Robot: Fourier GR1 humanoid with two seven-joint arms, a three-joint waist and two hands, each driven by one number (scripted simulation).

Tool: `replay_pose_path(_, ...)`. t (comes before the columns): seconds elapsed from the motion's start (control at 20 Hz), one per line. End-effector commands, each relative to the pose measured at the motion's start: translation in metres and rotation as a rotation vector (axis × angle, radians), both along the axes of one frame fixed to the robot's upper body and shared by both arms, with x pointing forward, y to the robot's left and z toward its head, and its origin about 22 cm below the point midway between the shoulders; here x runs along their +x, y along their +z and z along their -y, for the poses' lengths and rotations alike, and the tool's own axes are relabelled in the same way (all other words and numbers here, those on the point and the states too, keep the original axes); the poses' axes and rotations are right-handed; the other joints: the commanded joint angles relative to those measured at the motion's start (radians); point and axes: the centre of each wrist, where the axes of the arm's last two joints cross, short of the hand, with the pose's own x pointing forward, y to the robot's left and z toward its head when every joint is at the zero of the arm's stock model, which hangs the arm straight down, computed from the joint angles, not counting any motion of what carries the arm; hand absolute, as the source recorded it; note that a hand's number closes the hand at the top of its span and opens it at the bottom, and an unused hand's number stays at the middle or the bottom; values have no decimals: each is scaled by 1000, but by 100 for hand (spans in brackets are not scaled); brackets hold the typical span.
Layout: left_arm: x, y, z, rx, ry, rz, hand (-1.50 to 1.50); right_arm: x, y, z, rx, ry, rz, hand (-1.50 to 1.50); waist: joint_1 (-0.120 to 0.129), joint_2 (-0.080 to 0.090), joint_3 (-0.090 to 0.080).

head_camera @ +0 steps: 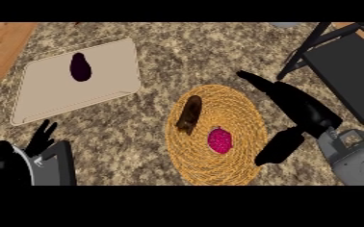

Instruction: Pick the cupcake from the placemat and place it in the tiered shelf

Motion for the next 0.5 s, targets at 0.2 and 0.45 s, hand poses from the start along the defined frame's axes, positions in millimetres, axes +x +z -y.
replay_pose_path(0.2, 31, 0, 23, -183, 3, 35, 0, -14, -14, -43, -143, 4, -34, -150, -4, 14, -43)
replay_pose_path(0.45, 27, -9, 37, -206, 5, 4, 0, -24, -23, -56, -188, -37, -46, -150, -24, 13, -43)
